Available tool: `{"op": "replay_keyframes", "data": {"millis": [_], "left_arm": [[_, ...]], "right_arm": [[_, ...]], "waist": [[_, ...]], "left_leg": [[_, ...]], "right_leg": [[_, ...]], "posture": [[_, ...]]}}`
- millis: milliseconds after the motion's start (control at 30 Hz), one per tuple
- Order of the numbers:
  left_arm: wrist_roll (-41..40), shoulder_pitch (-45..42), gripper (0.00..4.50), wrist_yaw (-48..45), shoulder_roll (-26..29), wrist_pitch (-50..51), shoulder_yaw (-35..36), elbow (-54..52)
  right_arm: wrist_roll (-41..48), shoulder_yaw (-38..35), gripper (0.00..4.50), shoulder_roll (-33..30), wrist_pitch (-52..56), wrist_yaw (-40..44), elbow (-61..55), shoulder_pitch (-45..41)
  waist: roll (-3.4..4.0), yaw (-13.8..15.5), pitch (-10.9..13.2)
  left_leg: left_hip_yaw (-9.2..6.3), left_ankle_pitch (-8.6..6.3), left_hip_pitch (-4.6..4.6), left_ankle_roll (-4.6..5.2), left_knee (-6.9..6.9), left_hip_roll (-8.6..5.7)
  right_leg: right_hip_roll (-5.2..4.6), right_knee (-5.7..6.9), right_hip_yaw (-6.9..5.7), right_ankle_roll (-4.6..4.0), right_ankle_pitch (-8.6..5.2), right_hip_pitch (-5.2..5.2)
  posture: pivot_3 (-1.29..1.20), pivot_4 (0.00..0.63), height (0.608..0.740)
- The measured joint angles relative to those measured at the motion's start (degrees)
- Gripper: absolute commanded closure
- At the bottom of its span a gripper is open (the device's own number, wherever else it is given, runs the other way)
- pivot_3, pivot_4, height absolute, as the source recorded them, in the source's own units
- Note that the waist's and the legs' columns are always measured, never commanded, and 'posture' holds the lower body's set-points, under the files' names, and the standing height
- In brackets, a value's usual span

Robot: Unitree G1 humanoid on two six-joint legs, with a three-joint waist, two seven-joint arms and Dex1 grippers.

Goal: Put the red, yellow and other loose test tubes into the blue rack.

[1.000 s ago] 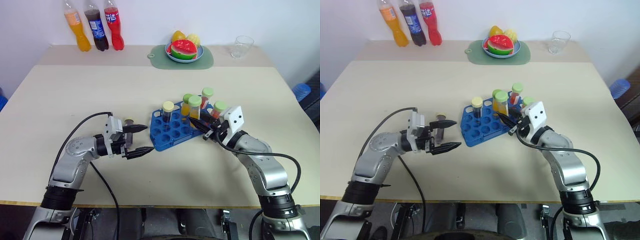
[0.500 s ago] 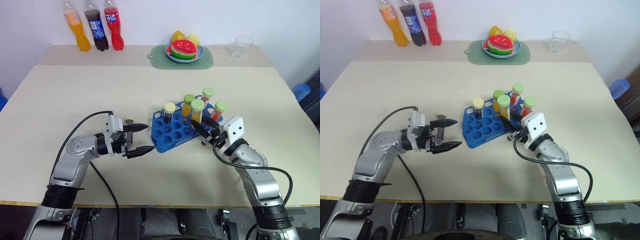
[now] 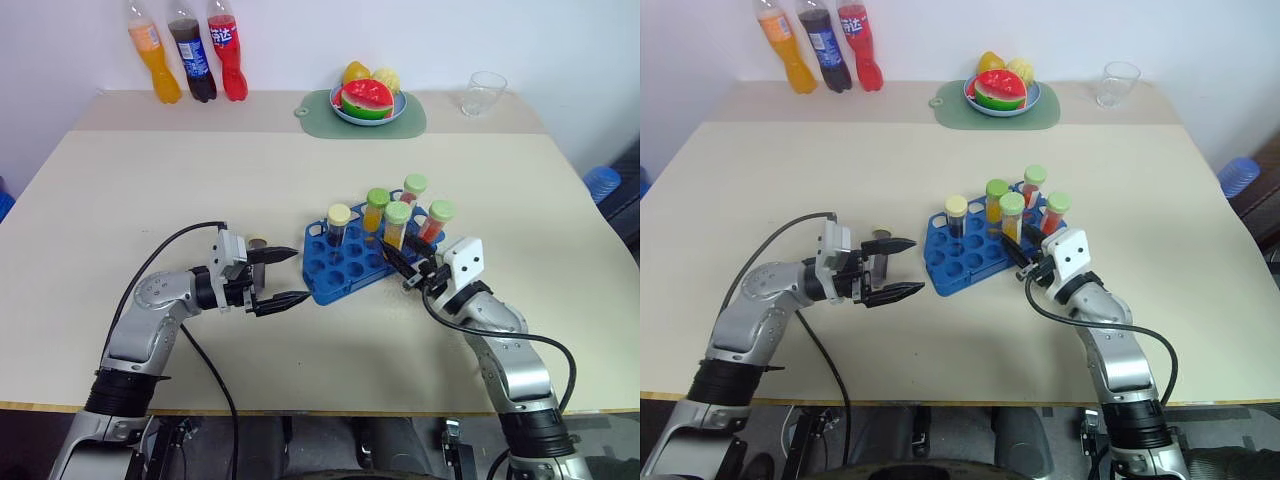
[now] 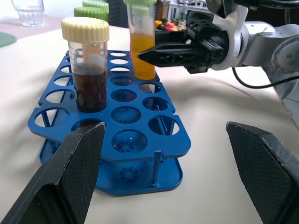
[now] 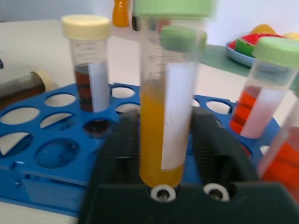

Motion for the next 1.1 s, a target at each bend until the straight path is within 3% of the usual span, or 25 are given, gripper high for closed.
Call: {"op": "replay_keyframes", "data": {"millis": [200,400,667,767,900,1100], "left_arm": [[-0.11,0.04,0.22,0.94,-0.04,0.47,0.1,-0.08],[-5.44,0.45,0.22,6.45,0.63,10.76,3.99,-3.54],[-13.47,-1.65,0.22,34.7,-1.08,35.71,14.62,-13.82],[-17.16,-8.15,0.22,47.11,-2.11,52.41,18.45,-15.0],[-18.93,-20.13,0.22,56.58,-6.3,76.32,24.81,-11.29],[-24.52,-24.41,0.22,71.44,-8.72,81.07,26.07,-1.82]], "right_arm": [[-0.33,0.03,1.25,-3.17,2.68,1.78,-2.58,0.86],[3.22,-2.86,1.25,-12.72,8.21,8.16,-10.45,5.89],[10.3,-13.61,1.25,-22.15,12.48,16.38,-14.18,14.81],[12.9,-15.76,1.25,-23.99,13.19,18.75,-16.3,14.12],[14.35,-15.52,1.25,-24.58,14.04,19.23,-17.77,9.4],[13.47,-12.63,1.25,-24.59,14.41,19.45,-17.17,7.5]], "waist": [[0.0,0.03,0.0],[-0.02,0.11,0.01],[-0.1,0.1,0.04],[-0.18,0.07,0.09],[-0.38,0.04,0.19],[-0.53,0.2,0.27]], "left_leg": [[0.0,0.0,0.0,0.0,0.0,0.0],[-0.03,0.0,-0.01,0.0,0.0,0.0],[-0.08,0.0,0.03,0.0,0.01,0.0],[-0.16,0.0,0.05,0.0,0.04,-0.02],[-0.21,0.0,0.04,0.0,0.06,-0.05],[-0.26,0.01,0.04,-0.02,-0.01,-0.06]], "right_leg": [[0.0,0.0,0.0,0.0,0.0,0.0],[-0.01,-0.01,0.0,0.0,0.0,0.01],[0.0,0.0,0.0,0.14,0.07,0.05],[0.04,0.02,-0.01,0.17,0.09,0.09],[0.06,0.0,-0.03,0.21,0.09,0.11],[0.05,0.04,-0.05,0.3,0.04,0.09]], "posture": [[0.0,0.15,0.74],[0.0,0.15,0.74],[0.0,0.15,0.74],[0.0,0.15,0.74],[0.0,0.15,0.74],[0.0,0.15,0.74]]}}
